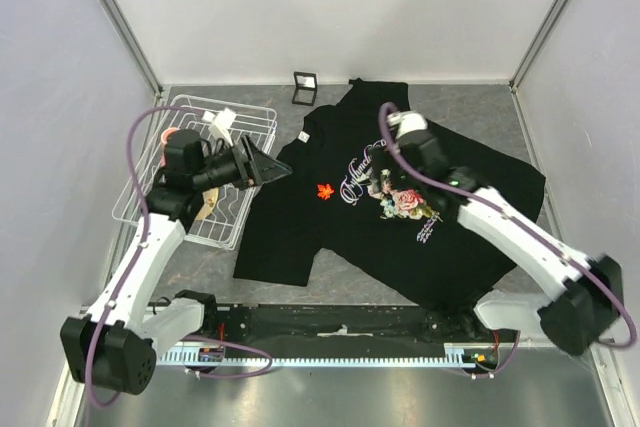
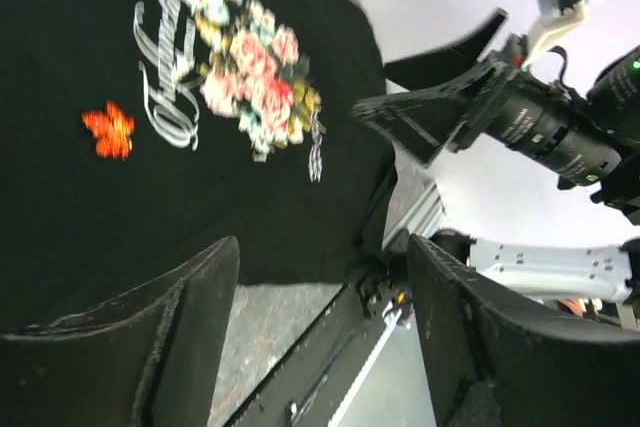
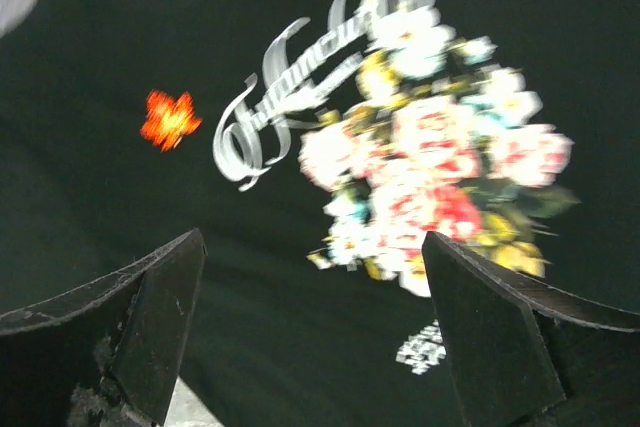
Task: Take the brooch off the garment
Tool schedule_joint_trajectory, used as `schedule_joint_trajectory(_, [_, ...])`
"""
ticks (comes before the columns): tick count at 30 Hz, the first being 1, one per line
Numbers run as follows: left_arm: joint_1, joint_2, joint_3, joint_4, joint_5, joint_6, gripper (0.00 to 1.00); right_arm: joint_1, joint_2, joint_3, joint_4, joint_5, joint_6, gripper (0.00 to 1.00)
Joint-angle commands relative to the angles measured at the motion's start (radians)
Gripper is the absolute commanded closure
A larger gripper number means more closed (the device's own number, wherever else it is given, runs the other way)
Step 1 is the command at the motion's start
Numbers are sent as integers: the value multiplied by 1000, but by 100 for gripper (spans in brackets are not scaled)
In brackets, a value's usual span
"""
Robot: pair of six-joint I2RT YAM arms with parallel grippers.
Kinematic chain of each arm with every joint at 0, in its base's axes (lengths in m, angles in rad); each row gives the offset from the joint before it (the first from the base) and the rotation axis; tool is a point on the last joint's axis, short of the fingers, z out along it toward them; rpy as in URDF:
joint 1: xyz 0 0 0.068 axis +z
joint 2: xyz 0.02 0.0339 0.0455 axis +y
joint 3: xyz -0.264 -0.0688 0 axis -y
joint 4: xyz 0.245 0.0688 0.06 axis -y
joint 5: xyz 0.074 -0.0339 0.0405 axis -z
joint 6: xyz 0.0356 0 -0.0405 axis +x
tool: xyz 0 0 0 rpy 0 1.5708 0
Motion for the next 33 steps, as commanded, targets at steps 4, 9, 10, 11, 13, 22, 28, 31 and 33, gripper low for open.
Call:
schedule_joint_trajectory(4, [-83, -45, -188, 127, 43, -18, 36, 262, 281, -56, 339, -55, 19, 2])
schedule_joint_trajectory(9, [-106, -93, -318, 151, 8, -42, 44, 302, 444, -38, 451, -67, 27, 15])
schedule_joint_trajectory(10, [-108, -99, -329, 151, 5, -45, 45, 308, 463, -33, 466, -78, 6, 19])
schedule_joint_trajectory(11, [-106, -113, -350, 151, -7, -45, 44, 308, 480, -32, 488, -86, -5, 24])
schedule_joint_trajectory(13, [-106, -127, -369, 153, -24, -50, 44, 311, 527, -35, 560, -81, -31, 38])
schedule_joint_trajectory(22, [-106, -145, -412, 150, -33, -72, 45, 293, 697, 102, 559, -33, -145, 47])
schedule_joint_trajectory(28, [-106, -125, -418, 160, -30, -79, 45, 268, 776, 151, 557, -20, -192, 43])
schedule_joint_trajectory(31, [-108, -119, -418, 163, -29, -82, 45, 251, 797, 162, 557, -14, -202, 43])
schedule_joint_trajectory(33, [-108, -112, -419, 163, -29, -84, 45, 247, 808, 165, 557, -15, -202, 42])
